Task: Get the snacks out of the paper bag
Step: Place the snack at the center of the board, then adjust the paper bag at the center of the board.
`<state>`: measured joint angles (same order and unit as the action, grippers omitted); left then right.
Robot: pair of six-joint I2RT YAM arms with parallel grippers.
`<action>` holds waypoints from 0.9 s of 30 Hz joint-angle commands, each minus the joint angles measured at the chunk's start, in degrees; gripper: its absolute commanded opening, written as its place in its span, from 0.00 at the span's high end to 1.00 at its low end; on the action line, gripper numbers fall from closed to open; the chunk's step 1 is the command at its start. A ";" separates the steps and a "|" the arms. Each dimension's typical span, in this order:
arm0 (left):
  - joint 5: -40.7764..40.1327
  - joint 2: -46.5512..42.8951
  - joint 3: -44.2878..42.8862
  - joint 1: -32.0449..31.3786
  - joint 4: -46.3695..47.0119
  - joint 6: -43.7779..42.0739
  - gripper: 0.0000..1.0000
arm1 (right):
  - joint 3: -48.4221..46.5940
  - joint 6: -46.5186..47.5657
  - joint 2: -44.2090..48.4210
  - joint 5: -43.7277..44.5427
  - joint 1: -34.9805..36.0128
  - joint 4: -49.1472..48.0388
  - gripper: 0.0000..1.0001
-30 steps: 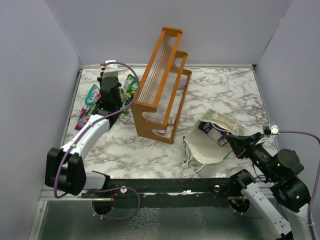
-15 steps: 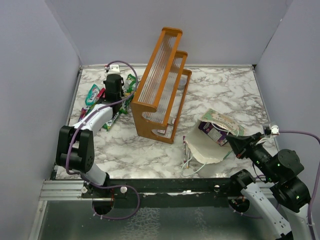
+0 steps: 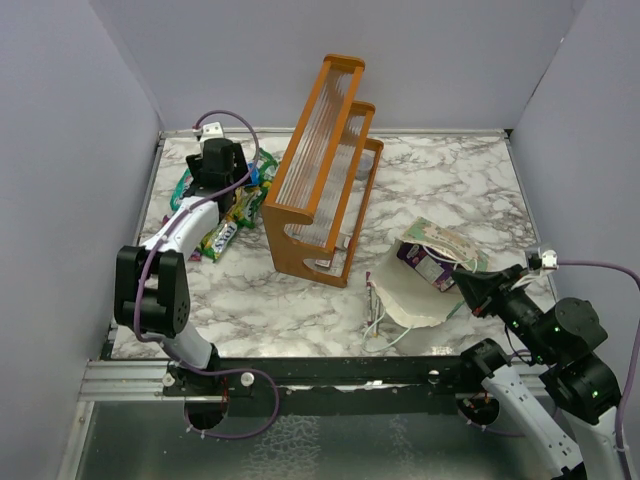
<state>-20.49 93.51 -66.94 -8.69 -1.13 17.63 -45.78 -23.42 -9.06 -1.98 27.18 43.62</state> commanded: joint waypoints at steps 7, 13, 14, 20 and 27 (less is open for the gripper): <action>-1.86 -11.66 0.91 -0.95 0.45 0.00 0.14 | 0.16 -0.27 -1.86 1.19 0.24 -1.17 0.98; -1.16 -16.86 0.16 -3.14 -0.08 -2.51 0.14 | 0.09 -0.34 -3.19 1.54 0.24 -1.07 0.98; -0.78 -17.85 0.14 -3.61 -0.07 -3.39 0.14 | 0.12 -0.37 -3.29 1.52 0.24 -1.04 0.98; 4.81 -23.48 -1.38 -6.83 -1.46 -6.86 0.15 | 0.10 -0.53 -3.17 1.94 0.24 -0.91 0.98; 27.28 -27.98 -5.90 -8.27 -8.99 3.35 0.16 | 0.21 -0.69 -2.65 2.06 0.24 -1.04 0.98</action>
<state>-9.58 68.49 -70.08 -16.38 -5.87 14.79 -45.78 -23.73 -12.23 -1.72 27.18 43.62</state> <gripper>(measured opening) 0.840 0.023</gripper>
